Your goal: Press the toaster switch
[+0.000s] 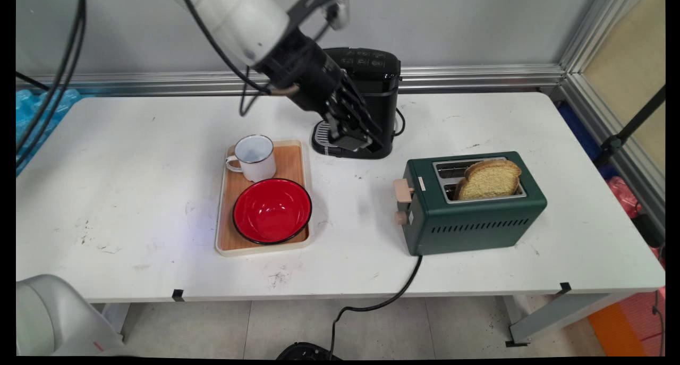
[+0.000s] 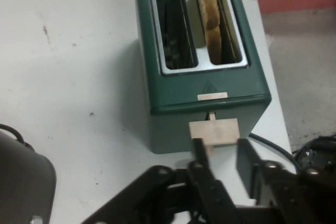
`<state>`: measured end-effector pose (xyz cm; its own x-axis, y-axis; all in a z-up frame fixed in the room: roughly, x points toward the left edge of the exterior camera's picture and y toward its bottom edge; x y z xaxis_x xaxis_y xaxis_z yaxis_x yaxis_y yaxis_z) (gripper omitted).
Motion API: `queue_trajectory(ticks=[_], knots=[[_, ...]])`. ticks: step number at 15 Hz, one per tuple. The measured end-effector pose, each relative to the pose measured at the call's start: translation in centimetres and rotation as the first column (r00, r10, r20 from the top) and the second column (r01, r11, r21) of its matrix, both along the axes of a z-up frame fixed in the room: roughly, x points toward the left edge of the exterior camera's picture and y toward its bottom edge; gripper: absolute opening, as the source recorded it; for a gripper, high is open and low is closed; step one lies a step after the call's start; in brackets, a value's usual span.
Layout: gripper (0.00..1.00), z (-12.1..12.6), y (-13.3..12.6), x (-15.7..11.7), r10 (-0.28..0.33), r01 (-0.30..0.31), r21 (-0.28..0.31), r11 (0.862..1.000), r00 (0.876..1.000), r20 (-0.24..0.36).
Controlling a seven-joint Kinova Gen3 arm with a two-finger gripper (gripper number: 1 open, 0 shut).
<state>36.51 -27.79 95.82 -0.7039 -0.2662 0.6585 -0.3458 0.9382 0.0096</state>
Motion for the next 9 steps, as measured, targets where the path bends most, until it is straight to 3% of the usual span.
queue_trajectory(ticks=[9], knots=[[0.0, -4.0, -1.7, -4.3, -0.01, 0.007, 0.047, 0.999, 0.997, 0.075]])
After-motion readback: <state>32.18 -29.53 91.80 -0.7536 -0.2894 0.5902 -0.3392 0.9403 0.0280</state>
